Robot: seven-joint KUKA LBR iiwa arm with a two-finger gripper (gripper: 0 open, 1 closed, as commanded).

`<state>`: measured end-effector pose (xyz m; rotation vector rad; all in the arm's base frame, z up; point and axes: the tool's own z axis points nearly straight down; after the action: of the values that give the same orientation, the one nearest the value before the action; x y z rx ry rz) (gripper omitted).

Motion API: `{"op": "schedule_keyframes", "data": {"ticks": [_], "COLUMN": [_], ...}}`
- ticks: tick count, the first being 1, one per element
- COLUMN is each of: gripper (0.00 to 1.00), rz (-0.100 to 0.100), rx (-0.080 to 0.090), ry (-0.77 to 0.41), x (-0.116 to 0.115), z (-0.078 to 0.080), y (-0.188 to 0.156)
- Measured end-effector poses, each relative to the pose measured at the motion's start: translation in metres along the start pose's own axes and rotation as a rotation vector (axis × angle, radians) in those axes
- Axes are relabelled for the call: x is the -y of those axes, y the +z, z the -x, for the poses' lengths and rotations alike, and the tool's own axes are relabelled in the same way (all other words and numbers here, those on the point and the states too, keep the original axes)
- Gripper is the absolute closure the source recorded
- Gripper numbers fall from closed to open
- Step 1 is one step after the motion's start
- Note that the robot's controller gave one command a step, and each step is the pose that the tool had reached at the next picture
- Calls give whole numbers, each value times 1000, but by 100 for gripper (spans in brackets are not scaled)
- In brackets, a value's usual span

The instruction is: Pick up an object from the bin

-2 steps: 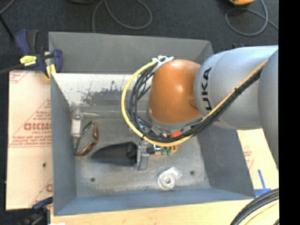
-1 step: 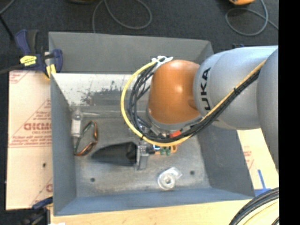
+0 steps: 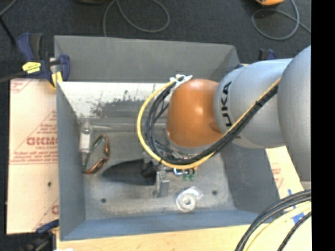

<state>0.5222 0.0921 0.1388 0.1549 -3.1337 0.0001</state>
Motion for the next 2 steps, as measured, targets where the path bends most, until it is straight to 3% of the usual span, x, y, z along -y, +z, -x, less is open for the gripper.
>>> {"op": "schedule_keyframes", "data": {"ticks": [1, 2], "gripper": [0, 0], "rz": [1, 1], "rx": [17, 7], "ry": [-9, 151], "x": [6, 11], "z": [20, 30], "y": [-7, 22]}}
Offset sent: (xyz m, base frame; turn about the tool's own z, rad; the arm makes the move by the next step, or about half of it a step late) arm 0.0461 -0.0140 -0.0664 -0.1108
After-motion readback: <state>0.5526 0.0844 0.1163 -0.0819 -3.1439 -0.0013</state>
